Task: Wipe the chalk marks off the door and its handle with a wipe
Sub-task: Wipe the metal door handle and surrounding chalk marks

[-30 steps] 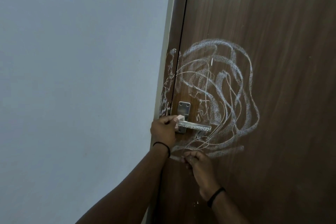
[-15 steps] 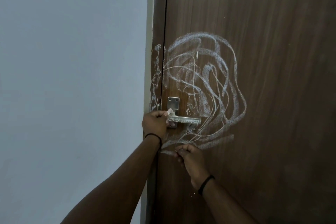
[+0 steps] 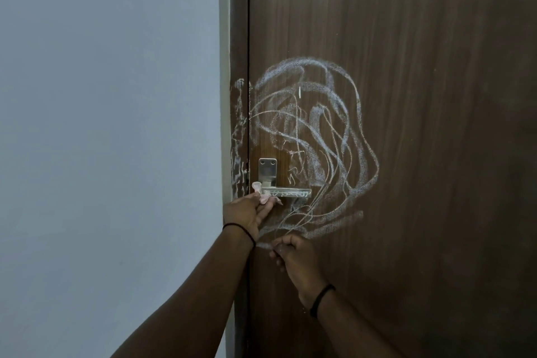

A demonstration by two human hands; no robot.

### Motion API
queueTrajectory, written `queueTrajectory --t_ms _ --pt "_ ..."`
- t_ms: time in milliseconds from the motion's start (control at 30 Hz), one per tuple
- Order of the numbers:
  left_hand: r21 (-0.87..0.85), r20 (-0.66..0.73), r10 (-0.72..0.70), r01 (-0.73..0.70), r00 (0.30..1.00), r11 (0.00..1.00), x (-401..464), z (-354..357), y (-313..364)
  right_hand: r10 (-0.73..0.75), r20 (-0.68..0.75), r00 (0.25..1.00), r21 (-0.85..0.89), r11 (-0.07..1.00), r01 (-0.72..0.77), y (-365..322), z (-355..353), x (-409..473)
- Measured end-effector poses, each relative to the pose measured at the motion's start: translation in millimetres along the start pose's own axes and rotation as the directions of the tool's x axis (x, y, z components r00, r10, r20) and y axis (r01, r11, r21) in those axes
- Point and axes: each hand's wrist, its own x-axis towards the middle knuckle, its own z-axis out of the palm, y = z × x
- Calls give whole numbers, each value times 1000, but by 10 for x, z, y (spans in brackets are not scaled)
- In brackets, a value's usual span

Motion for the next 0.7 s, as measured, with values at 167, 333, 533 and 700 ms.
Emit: queueTrajectory --t_ms 167,333,533,700 --pt "73 72 -66 61 995 995 -72 -130 -166 -59 -148 987 73 995 71 -99 -109 -19" --pt "313 88 -76 44 993 949 -142 -153 -304 -362 -34 931 -23 932 362 -299 -187 0" --pt "634 152 16 -110 988 765 -145 -138 -196 -403 -140 904 -210 905 371 -318 -343 101" --pt "773 97 594 -436 799 461 -98 -175 -119 -571 -332 751 -414 804 427 -484 -504 310"
